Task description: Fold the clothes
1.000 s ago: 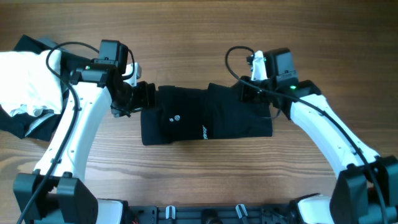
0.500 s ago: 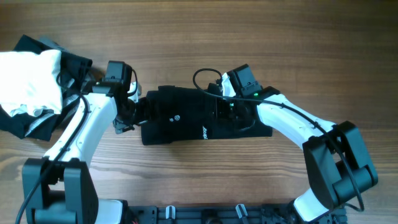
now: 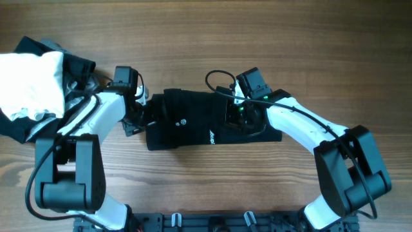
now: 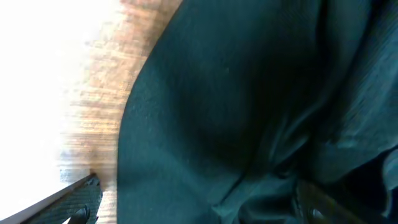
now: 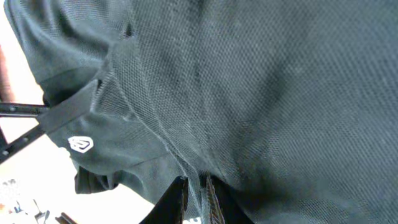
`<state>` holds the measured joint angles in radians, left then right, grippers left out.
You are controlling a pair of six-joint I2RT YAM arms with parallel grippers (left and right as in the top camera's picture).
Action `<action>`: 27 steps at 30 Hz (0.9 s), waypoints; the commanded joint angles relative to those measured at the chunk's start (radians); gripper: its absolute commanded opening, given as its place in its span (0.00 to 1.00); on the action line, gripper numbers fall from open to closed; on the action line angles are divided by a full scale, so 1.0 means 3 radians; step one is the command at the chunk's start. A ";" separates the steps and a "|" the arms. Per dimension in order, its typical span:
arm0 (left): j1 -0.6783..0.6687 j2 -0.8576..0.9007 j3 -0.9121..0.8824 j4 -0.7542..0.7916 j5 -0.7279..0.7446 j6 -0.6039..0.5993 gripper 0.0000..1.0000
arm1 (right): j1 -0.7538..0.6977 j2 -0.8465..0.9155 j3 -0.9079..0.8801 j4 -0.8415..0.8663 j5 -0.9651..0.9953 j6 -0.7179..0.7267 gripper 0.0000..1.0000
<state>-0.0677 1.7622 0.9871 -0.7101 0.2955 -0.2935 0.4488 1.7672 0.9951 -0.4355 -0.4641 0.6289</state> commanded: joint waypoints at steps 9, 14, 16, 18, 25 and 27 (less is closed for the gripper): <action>0.0015 0.0439 -0.0114 0.0160 0.1033 0.1143 0.93 | 0.0006 0.0057 -0.0015 -0.0085 0.0167 0.0097 0.15; 0.0014 0.0455 -0.0127 0.0183 0.1057 0.1193 0.95 | 0.0006 0.0057 -0.0015 -0.0102 0.0192 0.0095 0.15; 0.0014 0.0455 -0.0127 0.0189 0.1113 0.1279 0.93 | 0.0006 0.0057 -0.0015 -0.0099 0.0192 0.0098 0.15; 0.0014 0.0455 -0.0127 0.0203 0.1161 0.1330 0.91 | 0.0006 0.0057 -0.0015 -0.0098 0.0207 0.0098 0.15; 0.0139 0.0455 -0.0127 0.0081 0.1019 0.1441 0.82 | 0.0006 0.0057 -0.0015 -0.0155 0.0230 0.0094 0.15; 0.0284 0.0455 -0.0127 0.0075 0.1039 0.1403 0.88 | 0.0006 0.0057 -0.0015 -0.0168 0.0230 0.0088 0.15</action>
<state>-0.0406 1.8416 0.9939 -0.6697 0.6743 0.1055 0.4488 1.7676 0.9951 -0.4774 -0.4171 0.6510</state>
